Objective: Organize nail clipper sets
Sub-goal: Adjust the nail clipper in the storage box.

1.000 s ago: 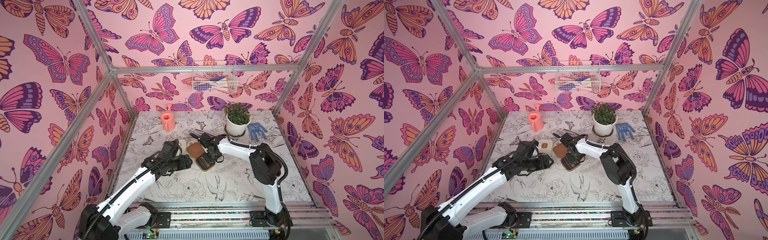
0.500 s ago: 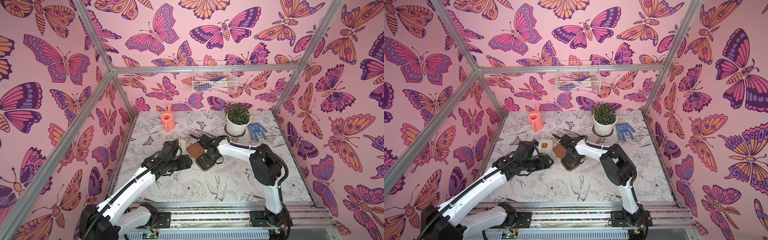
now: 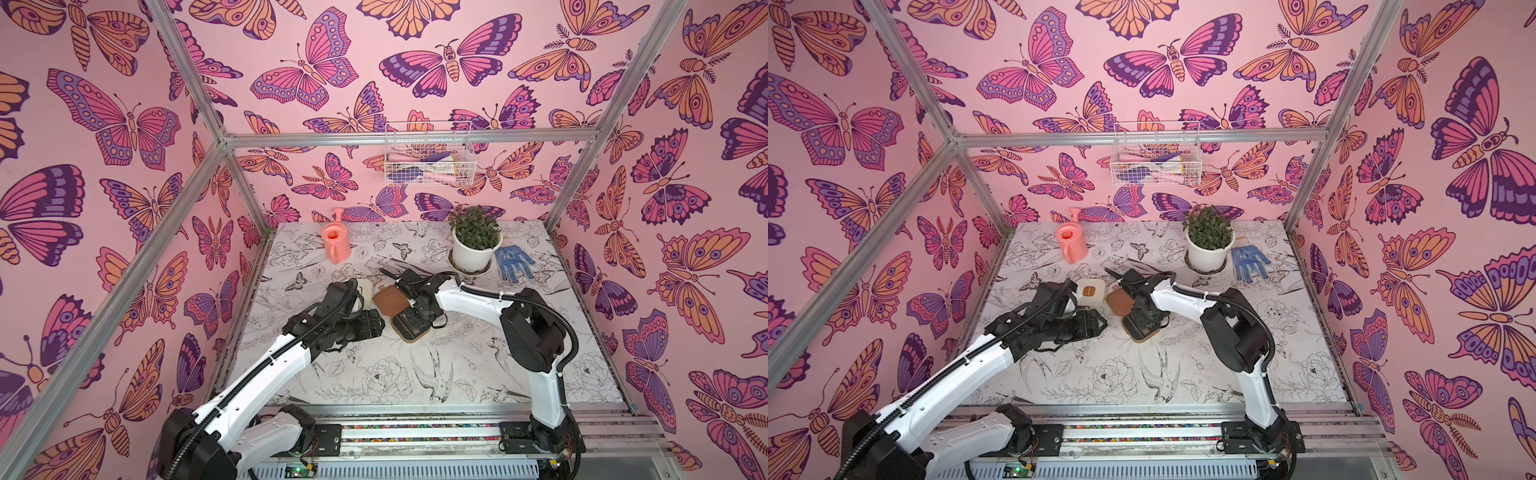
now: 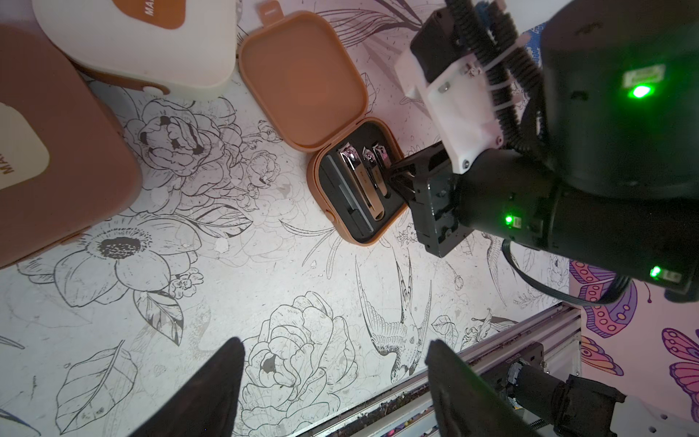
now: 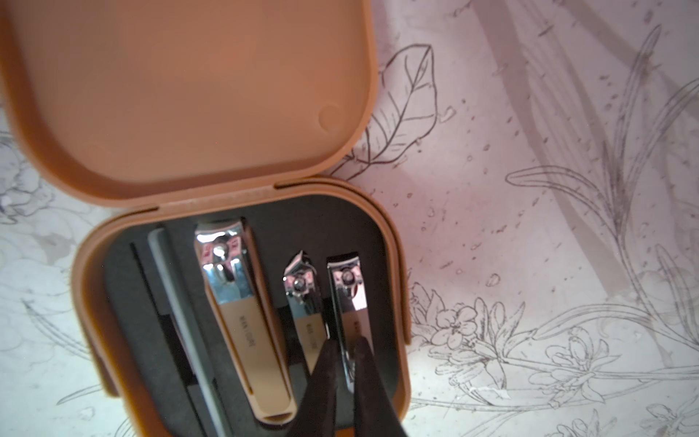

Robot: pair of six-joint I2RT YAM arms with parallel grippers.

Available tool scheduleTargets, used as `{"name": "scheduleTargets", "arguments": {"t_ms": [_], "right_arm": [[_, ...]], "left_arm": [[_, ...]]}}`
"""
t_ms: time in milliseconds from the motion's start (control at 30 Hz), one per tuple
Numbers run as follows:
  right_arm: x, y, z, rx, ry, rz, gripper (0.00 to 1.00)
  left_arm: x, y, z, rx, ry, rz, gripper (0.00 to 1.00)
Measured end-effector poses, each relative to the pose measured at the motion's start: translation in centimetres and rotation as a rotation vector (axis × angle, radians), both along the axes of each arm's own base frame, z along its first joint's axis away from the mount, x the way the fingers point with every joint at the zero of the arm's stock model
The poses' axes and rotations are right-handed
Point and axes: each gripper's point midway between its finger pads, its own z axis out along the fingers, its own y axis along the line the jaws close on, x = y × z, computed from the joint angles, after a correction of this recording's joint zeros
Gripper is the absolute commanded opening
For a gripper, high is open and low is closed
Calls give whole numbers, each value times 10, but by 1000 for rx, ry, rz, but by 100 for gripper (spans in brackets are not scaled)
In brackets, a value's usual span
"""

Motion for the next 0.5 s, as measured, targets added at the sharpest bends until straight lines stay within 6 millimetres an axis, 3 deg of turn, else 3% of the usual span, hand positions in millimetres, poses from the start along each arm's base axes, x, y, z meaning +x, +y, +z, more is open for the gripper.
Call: {"name": "scheduleTargets", "arguments": {"t_ms": [500], "right_arm": [[-11,-2,10,-21,55,17,17]], "left_arm": [[0,0,0,0,0,0,78]]}}
